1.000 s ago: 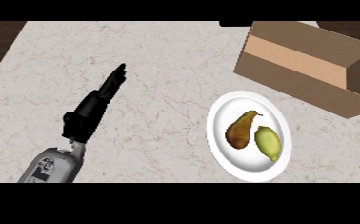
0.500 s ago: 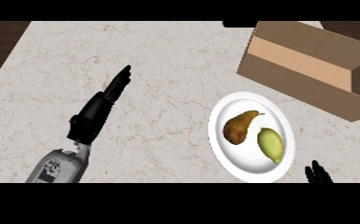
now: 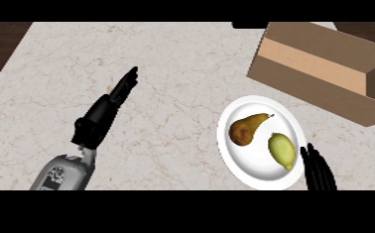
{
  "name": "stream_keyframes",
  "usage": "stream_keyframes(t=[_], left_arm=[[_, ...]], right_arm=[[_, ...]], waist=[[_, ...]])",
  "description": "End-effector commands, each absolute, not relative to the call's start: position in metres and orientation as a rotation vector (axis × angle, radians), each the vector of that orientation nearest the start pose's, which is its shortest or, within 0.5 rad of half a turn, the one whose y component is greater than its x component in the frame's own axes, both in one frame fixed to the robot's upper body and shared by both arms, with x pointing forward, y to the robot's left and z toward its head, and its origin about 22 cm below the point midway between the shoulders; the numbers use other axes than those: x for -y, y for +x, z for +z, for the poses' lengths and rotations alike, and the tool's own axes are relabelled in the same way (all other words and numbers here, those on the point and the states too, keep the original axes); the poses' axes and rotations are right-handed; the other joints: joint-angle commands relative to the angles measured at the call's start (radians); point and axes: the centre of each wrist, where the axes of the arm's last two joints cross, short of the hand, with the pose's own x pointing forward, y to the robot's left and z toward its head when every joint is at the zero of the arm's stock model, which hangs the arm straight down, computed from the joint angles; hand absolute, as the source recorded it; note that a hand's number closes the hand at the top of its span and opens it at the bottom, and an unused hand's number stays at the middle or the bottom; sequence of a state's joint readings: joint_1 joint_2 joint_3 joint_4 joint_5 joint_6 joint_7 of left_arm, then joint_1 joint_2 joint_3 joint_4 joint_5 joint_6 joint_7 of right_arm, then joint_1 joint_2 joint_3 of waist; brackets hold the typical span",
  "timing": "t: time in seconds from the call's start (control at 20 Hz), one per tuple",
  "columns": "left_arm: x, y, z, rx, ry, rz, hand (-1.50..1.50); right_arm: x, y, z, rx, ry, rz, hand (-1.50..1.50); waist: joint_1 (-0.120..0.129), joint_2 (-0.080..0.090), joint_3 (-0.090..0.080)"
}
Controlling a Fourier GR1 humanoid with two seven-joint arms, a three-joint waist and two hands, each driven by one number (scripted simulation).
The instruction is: Pick the lemon from the plate and place it in the cardboard box
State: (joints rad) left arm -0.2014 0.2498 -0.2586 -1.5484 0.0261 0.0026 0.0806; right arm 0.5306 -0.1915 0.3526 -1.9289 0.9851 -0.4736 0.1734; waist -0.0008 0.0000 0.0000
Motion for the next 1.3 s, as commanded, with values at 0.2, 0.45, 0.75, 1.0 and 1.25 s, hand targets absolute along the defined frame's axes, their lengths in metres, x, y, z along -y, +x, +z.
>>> stream_keyframes(t=[0.2, 0.45, 0.75, 1.0, 1.25], left_arm=[[-0.211, 0.281, 0.041, 1.593, -0.042, -0.457, 0.0], [-0.208, 0.284, 0.028, 1.589, -0.036, -0.447, 0.0], [-0.212, 0.296, 0.046, 1.602, -0.038, -0.434, 0.0], [-0.213, 0.284, 0.046, 1.582, -0.054, -0.458, 0.0], [-0.209, 0.282, 0.047, 1.609, -0.027, -0.444, 0.0]], right_arm=[[0.215, 0.139, -0.025, 1.48, -1.012, 0.562, -1.5], [0.223, 0.147, -0.014, 1.455, -1.032, 0.574, -1.5], [0.197, 0.146, -0.042, 1.428, -0.977, 0.628, -1.5], [0.228, 0.142, -0.029, 1.378, -0.993, 0.641, -1.5], [0.224, 0.156, -0.049, 1.346, -0.968, 0.649, -1.5]], waist=[[-0.002, 0.0, 0.0], [-0.003, 0.0, 0.0], [-0.003, 0.0, 0.0], [-0.002, -0.001, 0.0], [-0.001, 0.0, 0.0]])
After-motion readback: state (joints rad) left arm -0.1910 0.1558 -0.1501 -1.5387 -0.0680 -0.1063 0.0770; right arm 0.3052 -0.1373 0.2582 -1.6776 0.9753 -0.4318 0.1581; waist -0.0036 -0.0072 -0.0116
